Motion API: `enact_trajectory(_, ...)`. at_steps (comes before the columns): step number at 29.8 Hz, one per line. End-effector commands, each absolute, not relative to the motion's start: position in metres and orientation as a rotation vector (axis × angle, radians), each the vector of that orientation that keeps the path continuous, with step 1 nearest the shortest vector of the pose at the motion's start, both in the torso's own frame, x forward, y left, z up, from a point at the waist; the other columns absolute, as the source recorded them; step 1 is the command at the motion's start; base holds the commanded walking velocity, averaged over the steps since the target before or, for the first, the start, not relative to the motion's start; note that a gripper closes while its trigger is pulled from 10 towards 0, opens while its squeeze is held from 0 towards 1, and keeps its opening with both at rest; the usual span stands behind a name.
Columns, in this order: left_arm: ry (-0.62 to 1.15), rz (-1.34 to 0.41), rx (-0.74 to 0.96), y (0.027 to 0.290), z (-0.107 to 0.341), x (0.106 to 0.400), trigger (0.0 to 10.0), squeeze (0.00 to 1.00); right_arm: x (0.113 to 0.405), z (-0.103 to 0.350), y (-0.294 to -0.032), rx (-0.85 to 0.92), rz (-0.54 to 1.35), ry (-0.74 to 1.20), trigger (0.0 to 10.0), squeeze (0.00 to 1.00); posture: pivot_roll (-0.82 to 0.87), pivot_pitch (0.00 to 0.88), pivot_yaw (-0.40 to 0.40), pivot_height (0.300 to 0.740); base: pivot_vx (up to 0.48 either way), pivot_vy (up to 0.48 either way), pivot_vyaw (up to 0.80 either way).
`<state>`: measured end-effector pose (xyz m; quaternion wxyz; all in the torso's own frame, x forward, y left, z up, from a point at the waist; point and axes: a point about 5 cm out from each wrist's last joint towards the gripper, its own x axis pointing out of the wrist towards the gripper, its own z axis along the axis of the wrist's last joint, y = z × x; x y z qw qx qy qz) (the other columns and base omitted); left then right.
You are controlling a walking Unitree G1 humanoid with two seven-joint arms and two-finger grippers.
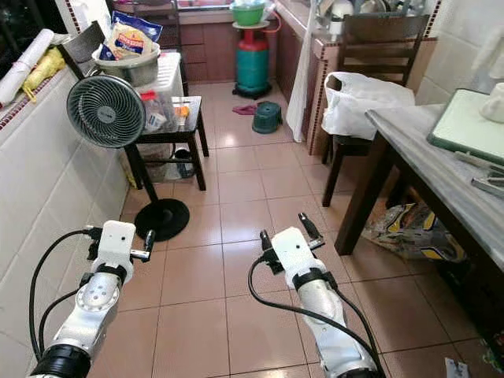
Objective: Setting the table
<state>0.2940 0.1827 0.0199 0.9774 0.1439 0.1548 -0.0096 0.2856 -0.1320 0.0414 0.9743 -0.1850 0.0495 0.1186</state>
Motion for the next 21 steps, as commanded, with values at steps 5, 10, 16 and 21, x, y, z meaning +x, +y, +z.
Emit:
enact_trajectory(5,0.620,-0.170,0.316,0.165,-0.038,0.251,10.0,0.00,0.252,-0.026,-0.151,-0.279,0.182,0.474,10.0,0.08,-0.05,0.000,0.036,0.740,0.000,0.000,0.00)
enact_trajectory(10,0.765,-0.215,0.295,0.161,-0.058,0.229,10.0,0.00,0.231,-0.051,-0.154,-0.238,0.176,0.649,10.0,0.00,-0.05,0.000,0.030,0.740,0.000,0.000,0.00)
enact_trajectory(16,0.898,-0.204,0.305,0.172,-0.073,0.207,10.0,0.00,0.212,-0.068,-0.151,-0.224,0.202,0.776,10.0,0.00,-0.05,0.000,0.025,0.740,0.000,0.000,0.00)
enact_trajectory(21,0.973,-0.166,0.308,0.186,-0.079,0.195,10.0,0.00,0.201,-0.075,-0.153,-0.195,0.202,0.845,10.0,0.00,-0.05,0.000,0.024,0.740,0.000,0.000,0.00)
